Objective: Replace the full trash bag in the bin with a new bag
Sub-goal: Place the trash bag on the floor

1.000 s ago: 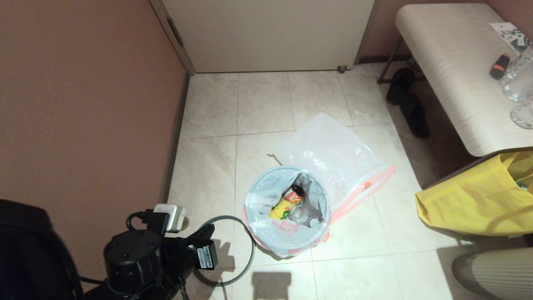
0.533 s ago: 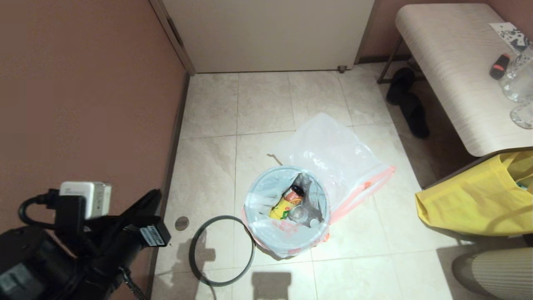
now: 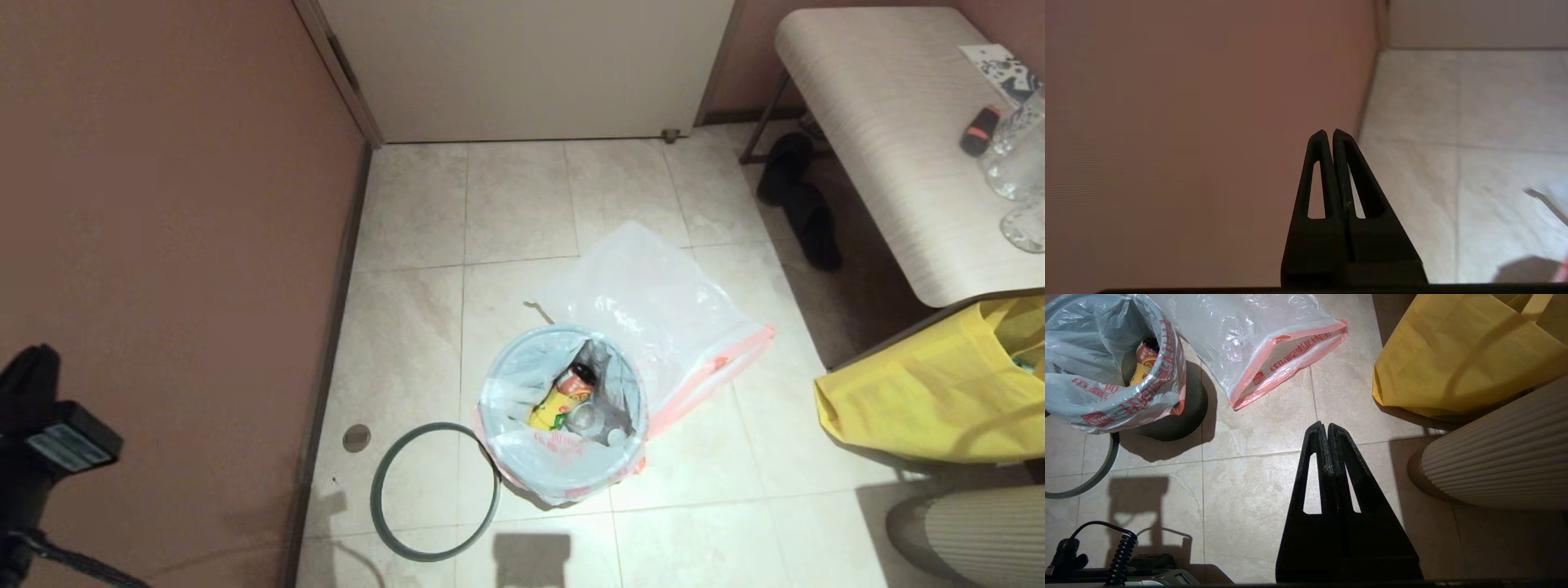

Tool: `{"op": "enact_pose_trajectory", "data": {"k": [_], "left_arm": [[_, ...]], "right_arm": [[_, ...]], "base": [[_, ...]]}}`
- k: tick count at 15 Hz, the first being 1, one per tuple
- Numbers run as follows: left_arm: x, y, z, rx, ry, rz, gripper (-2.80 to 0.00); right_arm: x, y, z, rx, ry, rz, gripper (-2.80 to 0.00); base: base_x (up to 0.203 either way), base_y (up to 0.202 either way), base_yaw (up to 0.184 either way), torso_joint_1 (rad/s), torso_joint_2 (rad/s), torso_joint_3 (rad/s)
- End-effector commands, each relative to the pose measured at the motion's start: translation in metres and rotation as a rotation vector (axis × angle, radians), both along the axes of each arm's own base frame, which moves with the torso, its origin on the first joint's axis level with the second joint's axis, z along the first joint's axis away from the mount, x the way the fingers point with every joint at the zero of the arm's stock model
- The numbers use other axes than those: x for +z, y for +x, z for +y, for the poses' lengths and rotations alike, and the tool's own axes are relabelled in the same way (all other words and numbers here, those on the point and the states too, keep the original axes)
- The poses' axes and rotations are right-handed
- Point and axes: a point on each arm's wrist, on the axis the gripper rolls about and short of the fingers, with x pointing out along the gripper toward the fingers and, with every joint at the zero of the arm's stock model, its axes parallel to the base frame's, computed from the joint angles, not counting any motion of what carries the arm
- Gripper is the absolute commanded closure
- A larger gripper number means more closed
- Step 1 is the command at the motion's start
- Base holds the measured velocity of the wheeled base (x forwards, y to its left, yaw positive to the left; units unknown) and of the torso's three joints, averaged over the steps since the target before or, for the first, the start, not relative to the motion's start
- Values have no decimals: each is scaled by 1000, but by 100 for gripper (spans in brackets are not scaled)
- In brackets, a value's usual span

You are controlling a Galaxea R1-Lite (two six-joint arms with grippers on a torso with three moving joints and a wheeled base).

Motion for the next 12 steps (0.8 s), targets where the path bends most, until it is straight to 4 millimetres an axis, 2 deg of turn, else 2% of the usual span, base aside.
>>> {"op": "enact_pose_trajectory", "data": {"k": [1,4,5,12], "left_arm": [[12,-28,12,56,-25,-124,0],[8,-64,21,105,-25,-156,0],[2,-71,24,137,-23,-130,0],[-4,-85,28,280,-23,-140,0]], "right_arm": [[0,0,0,0,0,2,0],[0,0,0,-1,0,1,0],[0,0,0,0,0,1,0],[0,0,0,0,0,1,0]], "base": [[0,0,0,0,0,0],[0,0,0,0,0,0],[0,0,0,0,0,0],[0,0,0,0,0,0]]}}
